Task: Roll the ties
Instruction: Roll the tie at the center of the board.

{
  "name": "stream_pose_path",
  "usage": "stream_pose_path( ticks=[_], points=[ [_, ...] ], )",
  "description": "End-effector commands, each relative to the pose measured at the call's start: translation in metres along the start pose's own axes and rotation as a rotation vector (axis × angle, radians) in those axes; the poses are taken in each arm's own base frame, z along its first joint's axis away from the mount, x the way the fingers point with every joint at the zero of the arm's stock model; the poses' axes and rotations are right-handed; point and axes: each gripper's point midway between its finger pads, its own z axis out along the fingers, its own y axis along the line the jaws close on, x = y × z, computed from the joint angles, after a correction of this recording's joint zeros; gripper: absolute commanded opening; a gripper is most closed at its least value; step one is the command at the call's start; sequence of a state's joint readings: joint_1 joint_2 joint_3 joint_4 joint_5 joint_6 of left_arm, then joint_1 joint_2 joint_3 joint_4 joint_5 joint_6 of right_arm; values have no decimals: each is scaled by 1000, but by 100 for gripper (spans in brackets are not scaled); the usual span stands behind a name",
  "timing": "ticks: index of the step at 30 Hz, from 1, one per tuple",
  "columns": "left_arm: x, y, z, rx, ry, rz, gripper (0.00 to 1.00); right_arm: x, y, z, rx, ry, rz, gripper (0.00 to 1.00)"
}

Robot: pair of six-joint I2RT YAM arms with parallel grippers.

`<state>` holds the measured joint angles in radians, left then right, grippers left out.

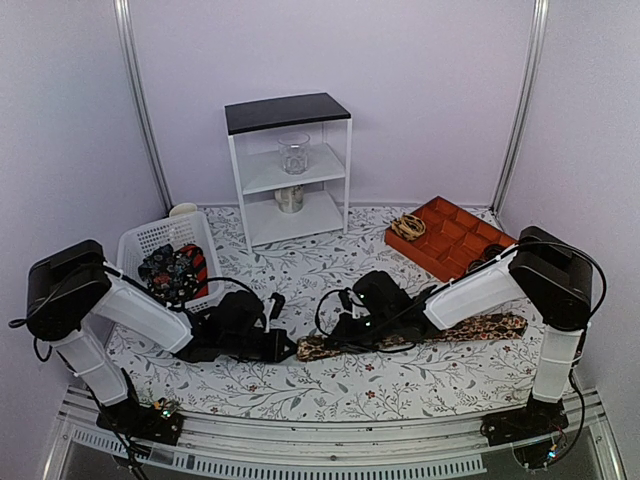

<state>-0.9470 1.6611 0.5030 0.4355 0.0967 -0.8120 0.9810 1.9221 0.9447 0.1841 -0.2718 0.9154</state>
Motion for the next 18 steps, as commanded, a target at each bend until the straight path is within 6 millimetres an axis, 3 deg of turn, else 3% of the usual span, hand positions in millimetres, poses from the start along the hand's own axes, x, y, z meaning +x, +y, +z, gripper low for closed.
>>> stream_pose_path(
  ticks=[1,7,18],
  points=[
    [12,-6,5,3,90,-23,0,18,-31,0,99,34,6,8],
    [-5,-31,-1,82,47,-55,0,20,-32,-4,88,25,5,10],
    [-25,-54,-8,173,-34,-76,0,17,-25,-9,44,11,-2,12]
  ],
)
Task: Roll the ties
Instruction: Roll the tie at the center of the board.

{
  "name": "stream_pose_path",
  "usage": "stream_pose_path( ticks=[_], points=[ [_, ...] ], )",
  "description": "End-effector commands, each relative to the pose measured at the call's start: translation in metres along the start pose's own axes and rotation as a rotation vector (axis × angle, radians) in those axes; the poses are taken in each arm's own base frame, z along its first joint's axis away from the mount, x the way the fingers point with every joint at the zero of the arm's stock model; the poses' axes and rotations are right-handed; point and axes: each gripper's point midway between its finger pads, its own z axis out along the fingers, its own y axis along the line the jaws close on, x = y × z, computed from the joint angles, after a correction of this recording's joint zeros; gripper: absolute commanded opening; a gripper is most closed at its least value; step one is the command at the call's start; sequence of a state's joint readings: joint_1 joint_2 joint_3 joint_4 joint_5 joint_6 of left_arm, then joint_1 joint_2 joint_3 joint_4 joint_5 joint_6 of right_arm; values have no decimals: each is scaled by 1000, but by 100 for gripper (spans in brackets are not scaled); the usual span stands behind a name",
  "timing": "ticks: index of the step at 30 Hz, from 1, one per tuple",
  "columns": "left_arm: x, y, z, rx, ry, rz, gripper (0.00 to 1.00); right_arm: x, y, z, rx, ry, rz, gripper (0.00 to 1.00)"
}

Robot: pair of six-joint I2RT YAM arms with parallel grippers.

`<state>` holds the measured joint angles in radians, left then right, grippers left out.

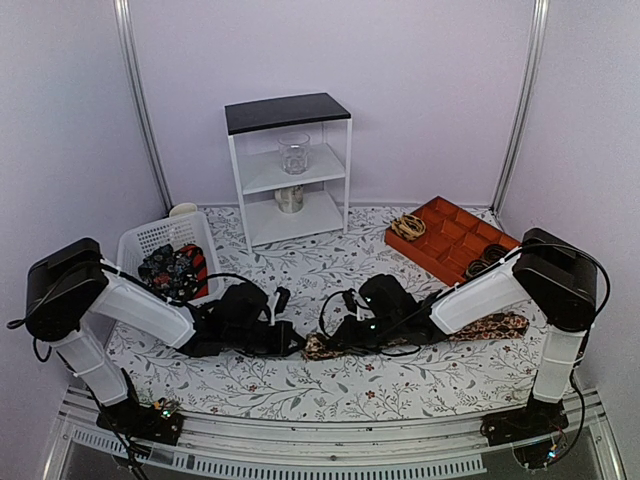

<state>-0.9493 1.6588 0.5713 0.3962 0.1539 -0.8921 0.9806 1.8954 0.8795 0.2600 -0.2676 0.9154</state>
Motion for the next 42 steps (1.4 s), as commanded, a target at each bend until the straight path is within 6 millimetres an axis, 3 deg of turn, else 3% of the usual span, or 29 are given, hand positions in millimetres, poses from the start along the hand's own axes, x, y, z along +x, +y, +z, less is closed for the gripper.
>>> stream_pose_path(
  ticks=[1,6,12,16,21,25,31,38,42],
  points=[
    [-14,-33,-9,121,-58,-1,0,14,-22,-4,69,36,9,12],
    [-10,-30,-8,116,-39,-29,0,13,-24,-5,69,28,16,12],
    [8,21,-19,-128,-10,-78,0,15,-29,-1,72,40,37,11],
    [20,34,-26,-195,20,-57,0,15,-30,-1,75,37,39,11],
    [38,31,-11,-180,94,-50,0,13,-31,-1,77,36,39,11],
    [41,27,2,-164,117,-41,0,14,-31,-1,78,35,37,11],
    [35,15,9,-75,83,-71,0,12,-30,-5,75,24,35,12],
    [15,-17,14,51,42,-53,0,4,-23,-10,61,2,25,17],
    [13,-21,18,50,49,-50,0,0,-19,-14,52,-13,11,17]
  ],
)
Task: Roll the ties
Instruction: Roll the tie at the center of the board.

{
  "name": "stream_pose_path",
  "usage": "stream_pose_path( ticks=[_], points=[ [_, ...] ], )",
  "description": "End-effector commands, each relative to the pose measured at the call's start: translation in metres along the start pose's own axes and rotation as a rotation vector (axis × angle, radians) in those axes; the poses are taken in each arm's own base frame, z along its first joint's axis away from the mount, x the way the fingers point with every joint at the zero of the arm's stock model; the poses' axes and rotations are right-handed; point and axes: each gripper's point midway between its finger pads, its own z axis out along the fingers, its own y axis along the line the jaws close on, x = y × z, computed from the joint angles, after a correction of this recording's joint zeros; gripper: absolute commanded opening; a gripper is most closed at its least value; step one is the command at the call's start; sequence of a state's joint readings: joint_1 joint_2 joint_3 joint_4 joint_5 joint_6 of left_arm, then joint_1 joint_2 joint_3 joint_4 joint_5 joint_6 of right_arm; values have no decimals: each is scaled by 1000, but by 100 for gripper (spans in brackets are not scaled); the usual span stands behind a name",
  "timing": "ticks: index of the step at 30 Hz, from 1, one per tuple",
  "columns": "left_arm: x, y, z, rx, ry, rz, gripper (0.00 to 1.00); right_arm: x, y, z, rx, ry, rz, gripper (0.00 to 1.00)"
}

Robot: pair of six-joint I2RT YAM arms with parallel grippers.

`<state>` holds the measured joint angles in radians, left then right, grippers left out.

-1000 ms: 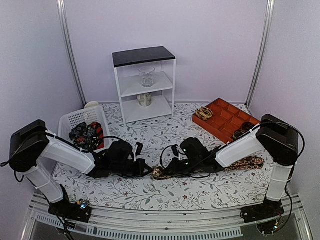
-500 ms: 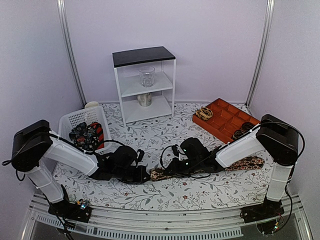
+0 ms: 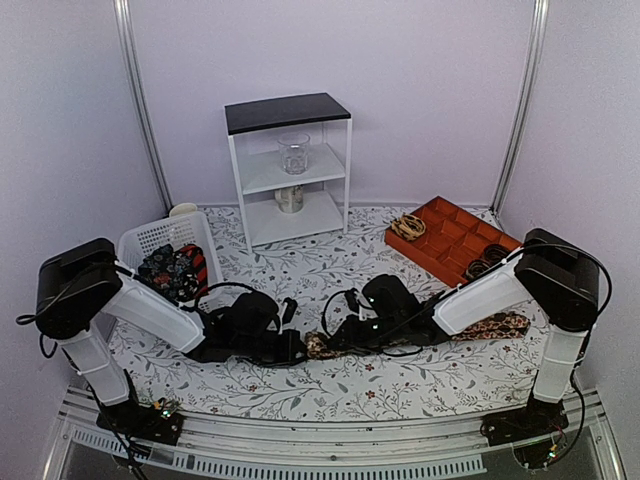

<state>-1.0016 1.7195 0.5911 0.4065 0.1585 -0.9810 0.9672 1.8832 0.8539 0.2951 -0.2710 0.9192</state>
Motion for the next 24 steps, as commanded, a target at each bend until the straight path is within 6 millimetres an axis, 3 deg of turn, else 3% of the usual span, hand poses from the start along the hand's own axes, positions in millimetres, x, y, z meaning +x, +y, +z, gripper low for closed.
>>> stream_pose_path(
  ticks=[1,13,20,24],
  points=[
    [-9,-16,4,46,-10,11,0,4,-16,-11,66,4,1,17],
    [-18,-16,1,-3,-32,39,0,-6,-11,-23,49,-38,-6,15],
    [-20,-20,-1,-1,-41,52,0,-1,-10,-15,33,-6,-7,7],
    [-22,-25,-4,13,-51,62,0,-1,-10,-13,27,-1,-1,7]
  ],
)
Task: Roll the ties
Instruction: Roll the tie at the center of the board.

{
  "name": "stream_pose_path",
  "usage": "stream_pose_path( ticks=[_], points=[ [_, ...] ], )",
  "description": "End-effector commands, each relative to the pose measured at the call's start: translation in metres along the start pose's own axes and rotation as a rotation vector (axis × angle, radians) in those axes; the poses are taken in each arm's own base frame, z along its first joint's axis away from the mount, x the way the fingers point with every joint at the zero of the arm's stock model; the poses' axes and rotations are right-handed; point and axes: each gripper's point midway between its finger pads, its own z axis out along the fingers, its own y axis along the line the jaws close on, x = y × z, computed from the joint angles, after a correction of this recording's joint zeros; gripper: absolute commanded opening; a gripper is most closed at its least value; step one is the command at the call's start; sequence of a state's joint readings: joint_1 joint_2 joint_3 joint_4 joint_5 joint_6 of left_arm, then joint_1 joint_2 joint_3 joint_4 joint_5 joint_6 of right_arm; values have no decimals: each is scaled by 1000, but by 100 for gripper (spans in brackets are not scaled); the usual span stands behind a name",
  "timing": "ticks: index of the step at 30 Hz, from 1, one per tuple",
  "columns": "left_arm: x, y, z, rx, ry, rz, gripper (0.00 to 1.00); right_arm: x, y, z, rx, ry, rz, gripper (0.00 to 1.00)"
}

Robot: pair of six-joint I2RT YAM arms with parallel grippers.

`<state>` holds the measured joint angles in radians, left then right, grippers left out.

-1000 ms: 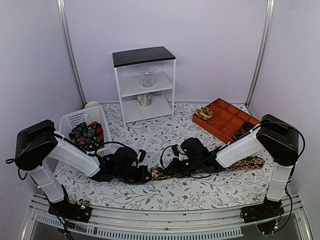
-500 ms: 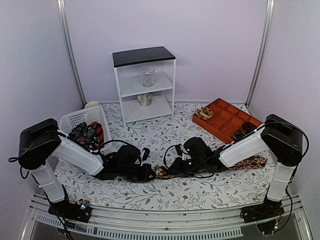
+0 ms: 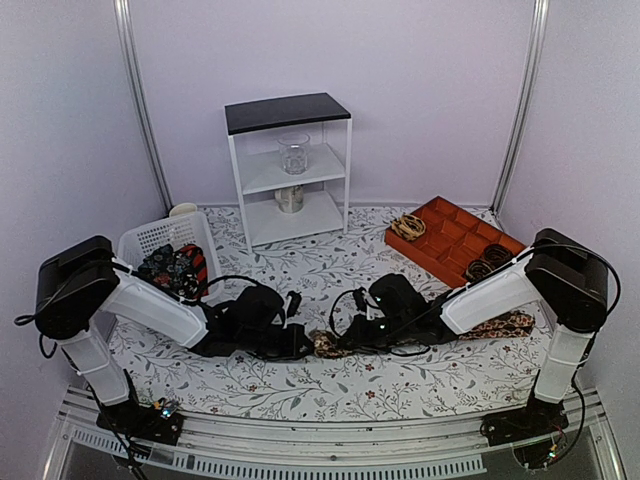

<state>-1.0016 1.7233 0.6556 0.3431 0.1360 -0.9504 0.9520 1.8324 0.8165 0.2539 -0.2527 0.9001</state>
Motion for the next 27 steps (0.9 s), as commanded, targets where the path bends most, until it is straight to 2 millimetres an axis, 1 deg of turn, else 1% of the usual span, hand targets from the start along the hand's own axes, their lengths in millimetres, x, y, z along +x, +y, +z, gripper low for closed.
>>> stream_pose_path(
  ticks=[1,6,7,9,11,18,27],
  points=[
    [-11,-17,-7,35,-37,33,0,-1,1,-1,-8,3,-1,8],
    [-14,-26,-7,57,-38,43,0,-7,-2,-7,5,-24,3,9],
    [-14,-28,-7,61,-37,44,0,-7,-3,-7,8,-23,4,10],
    [-14,-30,-7,65,-36,47,0,-7,-3,-7,7,-24,5,15],
    [-14,-32,-6,72,-32,50,0,-7,-3,-8,6,-26,2,16],
    [-13,-37,0,76,-16,61,0,-13,-2,-16,-10,-66,-3,0],
    [-14,-39,3,66,-7,65,0,-17,-1,-26,-38,-107,-2,0]
  ],
)
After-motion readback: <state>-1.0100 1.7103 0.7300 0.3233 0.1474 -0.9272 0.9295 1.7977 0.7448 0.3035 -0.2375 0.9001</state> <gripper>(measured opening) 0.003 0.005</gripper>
